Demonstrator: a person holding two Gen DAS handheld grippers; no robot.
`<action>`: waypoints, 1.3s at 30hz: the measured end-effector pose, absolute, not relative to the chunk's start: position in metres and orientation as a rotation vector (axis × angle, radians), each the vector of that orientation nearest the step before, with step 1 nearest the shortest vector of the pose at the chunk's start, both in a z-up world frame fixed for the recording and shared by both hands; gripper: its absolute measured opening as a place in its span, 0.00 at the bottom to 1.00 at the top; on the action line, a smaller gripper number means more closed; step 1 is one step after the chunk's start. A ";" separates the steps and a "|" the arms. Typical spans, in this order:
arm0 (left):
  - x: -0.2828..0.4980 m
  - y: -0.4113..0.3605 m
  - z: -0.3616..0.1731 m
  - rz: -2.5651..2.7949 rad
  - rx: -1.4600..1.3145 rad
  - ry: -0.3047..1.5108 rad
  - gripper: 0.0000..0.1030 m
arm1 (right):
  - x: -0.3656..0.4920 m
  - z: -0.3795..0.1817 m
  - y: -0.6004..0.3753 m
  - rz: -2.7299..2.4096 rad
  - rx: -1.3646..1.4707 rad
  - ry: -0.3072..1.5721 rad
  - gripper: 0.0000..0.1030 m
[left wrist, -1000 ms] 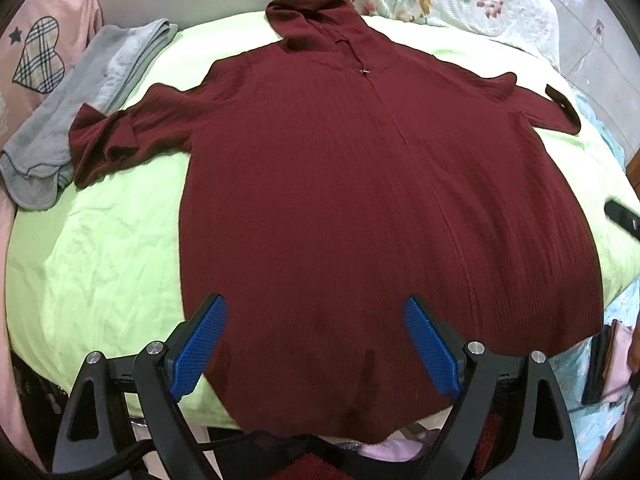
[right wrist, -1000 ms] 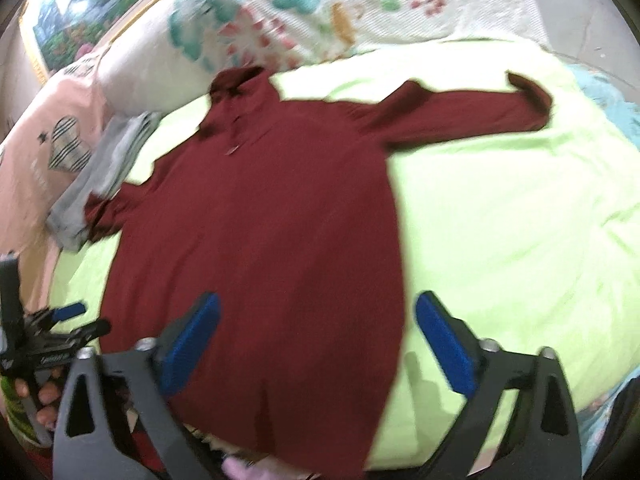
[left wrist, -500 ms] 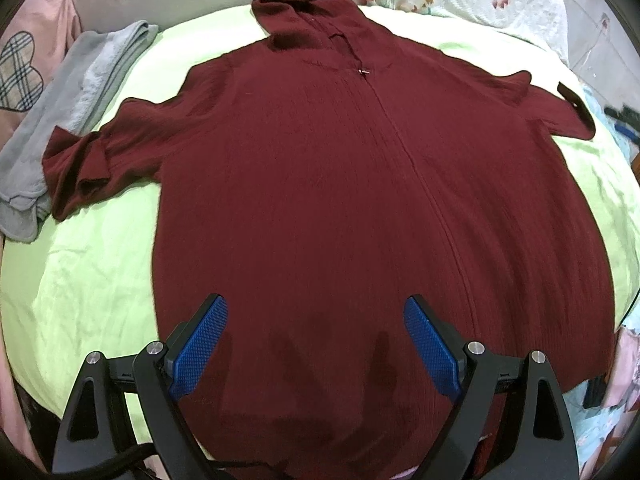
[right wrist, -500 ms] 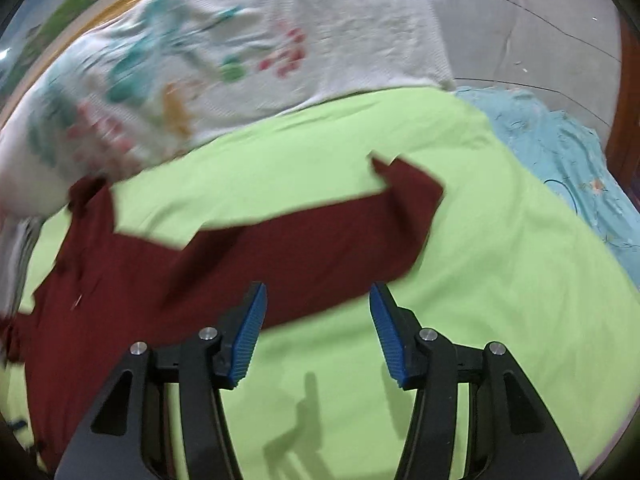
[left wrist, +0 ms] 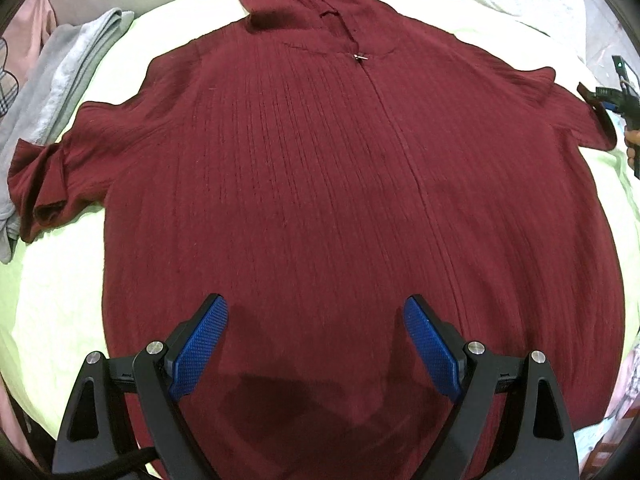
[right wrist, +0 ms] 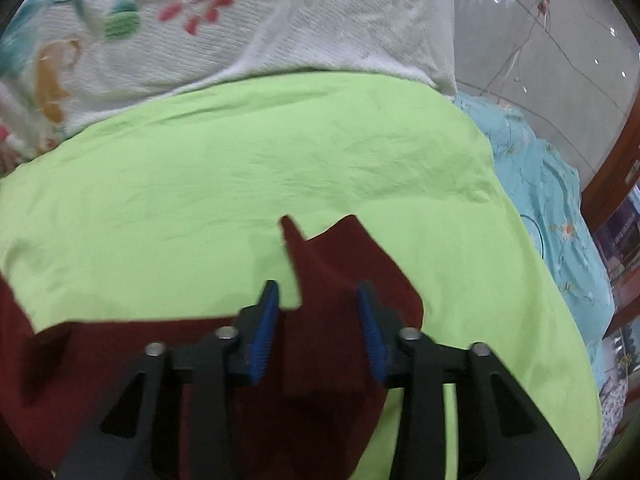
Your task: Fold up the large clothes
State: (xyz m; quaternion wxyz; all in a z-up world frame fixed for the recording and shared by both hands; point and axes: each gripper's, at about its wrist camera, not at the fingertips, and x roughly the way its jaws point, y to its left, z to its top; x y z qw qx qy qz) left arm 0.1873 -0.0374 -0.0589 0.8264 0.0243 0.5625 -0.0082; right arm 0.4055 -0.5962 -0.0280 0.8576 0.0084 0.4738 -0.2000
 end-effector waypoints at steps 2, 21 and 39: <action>0.193 -0.037 -0.060 -0.015 0.048 1.195 0.88 | 0.406 -0.034 -0.604 -0.417 0.080 1.006 0.06; 0.160 0.015 -0.043 0.010 -0.053 1.115 0.88 | 0.372 -0.008 -0.275 0.416 0.593 0.830 0.06; 0.180 0.095 -0.034 -0.043 -0.322 1.065 0.88 | 0.373 -0.097 -0.075 0.738 0.615 1.128 0.21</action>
